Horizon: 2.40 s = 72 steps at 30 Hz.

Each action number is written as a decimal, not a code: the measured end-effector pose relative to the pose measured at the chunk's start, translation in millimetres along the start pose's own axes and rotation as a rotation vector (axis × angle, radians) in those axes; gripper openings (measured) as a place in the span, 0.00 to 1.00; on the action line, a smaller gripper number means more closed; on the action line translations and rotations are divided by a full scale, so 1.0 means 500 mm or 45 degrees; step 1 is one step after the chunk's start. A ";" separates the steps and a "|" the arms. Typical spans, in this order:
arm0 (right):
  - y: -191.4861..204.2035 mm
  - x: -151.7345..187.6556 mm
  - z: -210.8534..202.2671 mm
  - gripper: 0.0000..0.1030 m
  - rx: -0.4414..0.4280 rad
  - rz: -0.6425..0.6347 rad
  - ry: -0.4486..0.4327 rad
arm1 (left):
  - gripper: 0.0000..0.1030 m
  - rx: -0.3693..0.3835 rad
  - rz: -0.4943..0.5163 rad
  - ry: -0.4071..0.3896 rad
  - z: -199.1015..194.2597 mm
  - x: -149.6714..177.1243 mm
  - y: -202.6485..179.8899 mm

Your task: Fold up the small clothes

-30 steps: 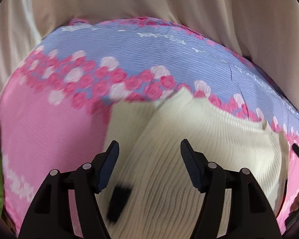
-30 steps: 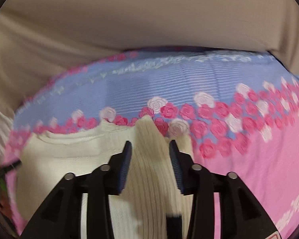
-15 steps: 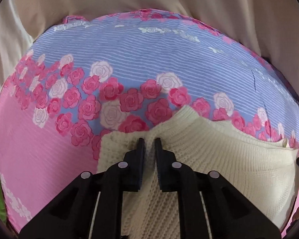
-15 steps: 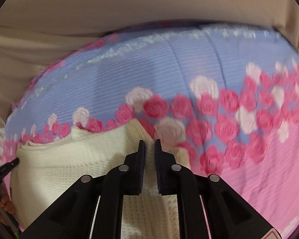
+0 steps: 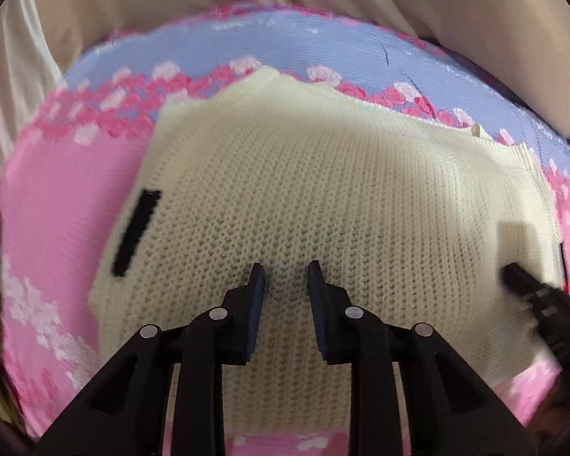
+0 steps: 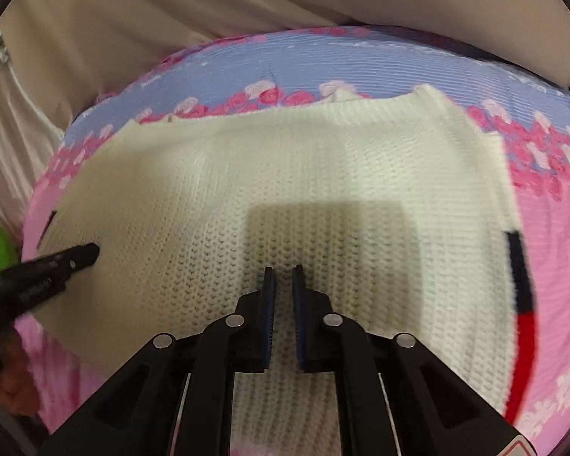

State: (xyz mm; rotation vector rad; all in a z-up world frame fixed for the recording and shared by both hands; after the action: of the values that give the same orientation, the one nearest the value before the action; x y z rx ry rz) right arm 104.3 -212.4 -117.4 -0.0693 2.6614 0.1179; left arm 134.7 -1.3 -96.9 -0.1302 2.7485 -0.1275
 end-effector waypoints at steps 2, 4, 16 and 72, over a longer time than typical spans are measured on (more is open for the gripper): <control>-0.023 0.006 -0.057 0.07 0.021 0.057 -0.061 | 0.23 0.014 -0.024 0.028 -0.008 0.002 0.015; -0.070 0.034 -0.105 0.15 0.123 0.111 -0.088 | 0.24 0.037 -0.089 0.040 -0.020 -0.002 0.041; -0.211 0.292 -0.137 0.58 -0.021 0.639 -0.040 | 0.47 0.202 -0.574 -0.031 -0.082 0.062 0.209; -0.275 0.066 -0.092 0.13 0.214 0.345 0.046 | 0.12 -0.021 -0.133 0.103 0.034 -0.096 0.073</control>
State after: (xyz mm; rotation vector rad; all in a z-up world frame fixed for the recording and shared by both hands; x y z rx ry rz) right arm 63.4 -354.7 -101.9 0.3469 2.6919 -0.0202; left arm 182.8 38.6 -98.4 -0.2790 2.8245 -0.1415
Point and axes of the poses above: each gripper's, at about its wrist camera, not at the fingertips, and z roughly the way its jaws point, y to its left, x to its underside, the point moved 5 cm from there along z, roughly the way its jaws point, and after that the axes turned 15 degrees about -z, right-handed, at the moved point
